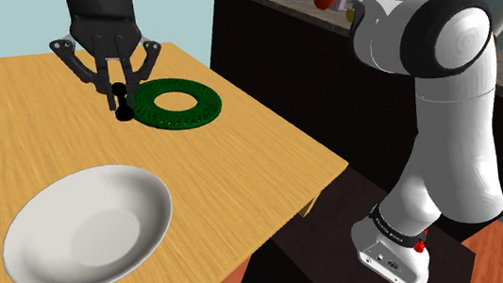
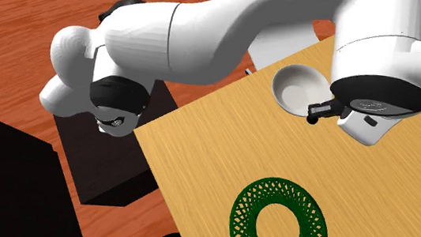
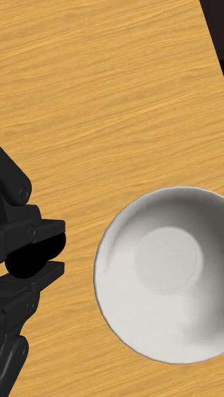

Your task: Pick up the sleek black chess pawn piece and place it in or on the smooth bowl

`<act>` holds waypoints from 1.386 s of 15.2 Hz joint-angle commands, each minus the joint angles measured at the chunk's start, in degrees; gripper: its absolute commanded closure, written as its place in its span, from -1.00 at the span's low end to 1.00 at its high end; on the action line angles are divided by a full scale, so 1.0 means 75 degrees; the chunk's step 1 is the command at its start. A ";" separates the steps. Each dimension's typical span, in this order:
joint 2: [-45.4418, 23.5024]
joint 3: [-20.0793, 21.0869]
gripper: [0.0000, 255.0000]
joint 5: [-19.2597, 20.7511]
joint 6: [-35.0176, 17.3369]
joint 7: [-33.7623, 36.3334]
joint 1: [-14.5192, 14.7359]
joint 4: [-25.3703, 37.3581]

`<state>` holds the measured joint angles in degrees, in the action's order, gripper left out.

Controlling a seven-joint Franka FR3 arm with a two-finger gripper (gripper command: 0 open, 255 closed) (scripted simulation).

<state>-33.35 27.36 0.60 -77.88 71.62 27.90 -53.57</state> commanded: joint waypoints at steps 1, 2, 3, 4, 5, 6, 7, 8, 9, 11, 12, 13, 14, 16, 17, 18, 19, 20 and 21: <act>0.0107 0.0074 1.00 -0.0034 -0.0209 0.0296 0.0199 -0.0256; 0.0138 0.0110 1.00 -0.0043 -0.0271 0.0442 0.0308 -0.0319; 0.0158 0.0144 1.00 -0.0048 -0.0325 0.0589 0.0423 -0.0363; 0.0167 0.0176 1.00 -0.0048 -0.0373 0.0737 0.0544 -0.0388; 0.0164 0.0207 1.00 -0.0044 -0.0414 0.0887 0.0671 -0.0394; 0.0149 0.0240 1.00 -0.0032 -0.0448 0.1039 0.0802 -0.0382; 0.0123 0.0269 1.00 -0.0018 -0.0475 0.1191 0.0941 -0.0351; 0.0086 0.0296 1.00 0.0002 -0.0495 0.1344 0.1086 -0.0302; 0.0010 0.0330 1.00 0.0039 -0.0511 0.1569 0.1311 -0.0194; 0.0134 0.0338 1.00 -0.0009 -0.0798 0.1519 0.1213 -0.0615; 0.0186 0.0341 1.00 -0.0029 -0.0934 0.1495 0.1170 -0.0807; 0.0233 0.0343 1.00 -0.0047 -0.1065 0.1471 0.1131 -0.0989; 0.0275 0.0344 1.00 -0.0064 -0.1193 0.1448 0.1095 -0.1162; 0.0345 0.0345 1.00 -0.0092 -0.1439 0.1403 0.1032 -0.1485; 0.0374 0.0345 1.00 -0.0104 -0.1558 0.1382 0.1005 -0.1636; 0.0399 0.0344 1.00 -0.0114 -0.1674 0.1361 0.0979 -0.1781; 0.0421 0.0343 1.00 -0.0123 -0.1788 0.1341 0.0955 -0.1920; 0.0440 0.0341 1.00 -0.0131 -0.1900 0.1321 0.0934 -0.2054; 0.0456 0.0340 1.00 -0.0138 -0.2011 0.1302 0.0914 -0.2183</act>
<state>-30.18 29.90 -0.34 -92.09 81.54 34.96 -68.83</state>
